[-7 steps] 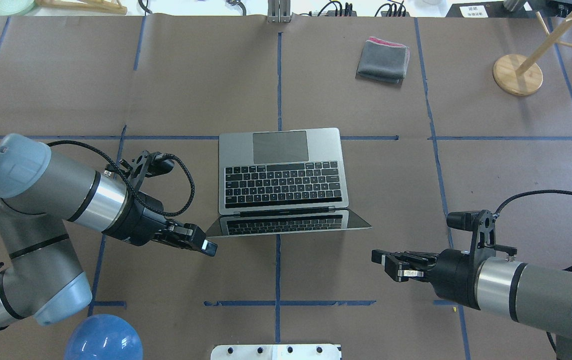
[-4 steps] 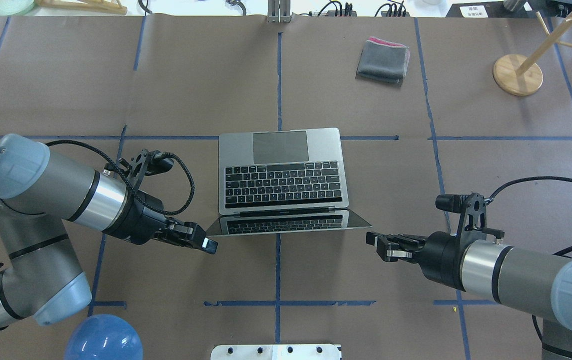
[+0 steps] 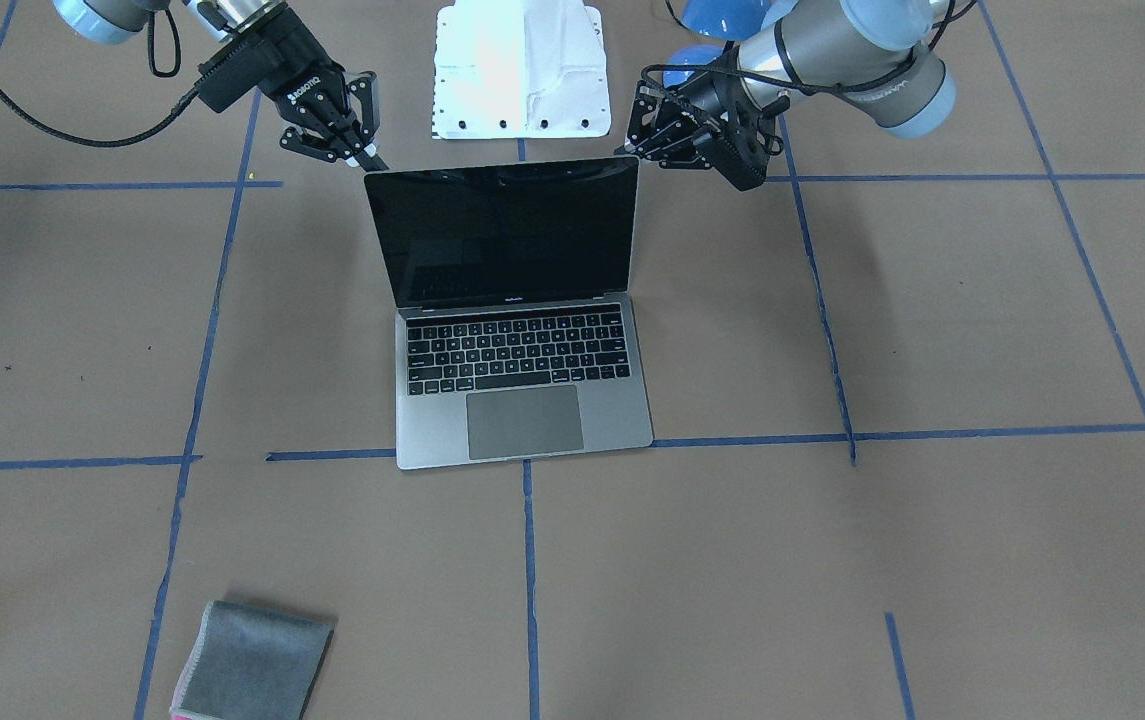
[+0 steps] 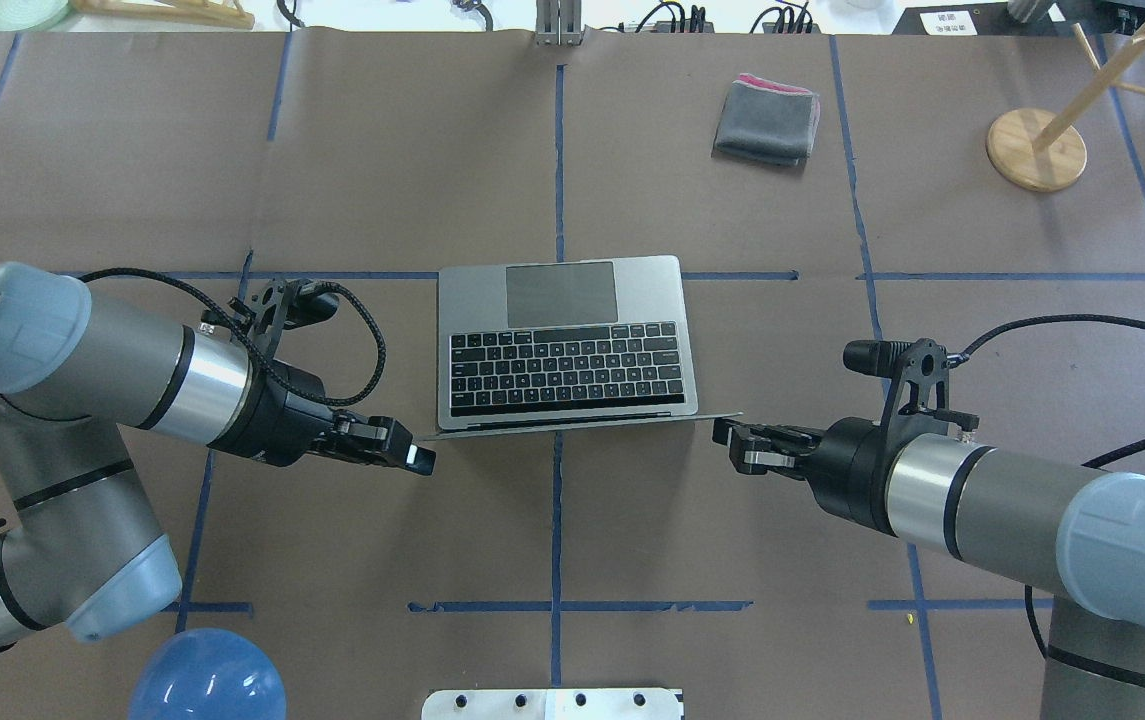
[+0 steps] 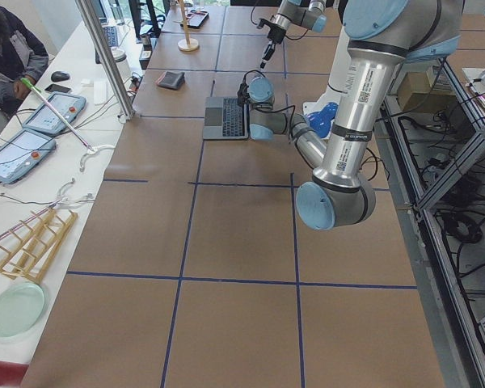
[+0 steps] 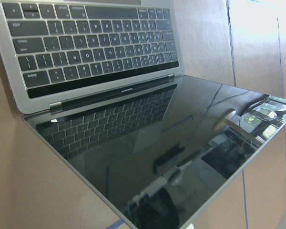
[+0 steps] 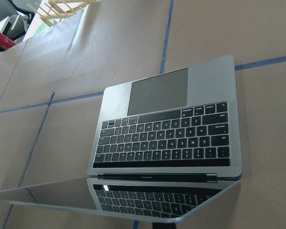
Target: Close laptop
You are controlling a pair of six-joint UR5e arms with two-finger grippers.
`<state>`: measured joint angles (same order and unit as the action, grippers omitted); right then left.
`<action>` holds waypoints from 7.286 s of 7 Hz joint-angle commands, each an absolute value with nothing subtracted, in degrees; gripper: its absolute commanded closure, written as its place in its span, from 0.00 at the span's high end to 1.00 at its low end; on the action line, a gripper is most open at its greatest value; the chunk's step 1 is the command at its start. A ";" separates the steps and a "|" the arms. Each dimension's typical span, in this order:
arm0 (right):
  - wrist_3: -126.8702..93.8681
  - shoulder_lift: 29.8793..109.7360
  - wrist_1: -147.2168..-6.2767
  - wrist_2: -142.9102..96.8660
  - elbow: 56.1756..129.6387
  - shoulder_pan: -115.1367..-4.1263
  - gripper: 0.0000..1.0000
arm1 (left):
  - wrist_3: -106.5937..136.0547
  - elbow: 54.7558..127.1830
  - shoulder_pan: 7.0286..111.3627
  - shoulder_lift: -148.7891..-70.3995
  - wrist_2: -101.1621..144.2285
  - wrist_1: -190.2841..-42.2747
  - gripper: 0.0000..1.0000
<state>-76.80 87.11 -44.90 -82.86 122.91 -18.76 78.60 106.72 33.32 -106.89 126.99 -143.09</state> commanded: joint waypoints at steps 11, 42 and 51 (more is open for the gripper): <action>-76.73 72.79 -49.66 -90.35 105.93 -32.16 0.00 | 78.93 93.88 42.00 -116.00 123.13 -142.12 0.00; 4.66 92.11 -90.09 -135.97 97.12 -86.22 1.00 | -4.83 102.39 89.21 -85.78 134.47 -76.38 1.00; 4.22 92.11 -90.00 -135.79 98.00 -86.22 1.00 | -6.24 101.86 89.12 -81.83 134.56 -85.87 1.00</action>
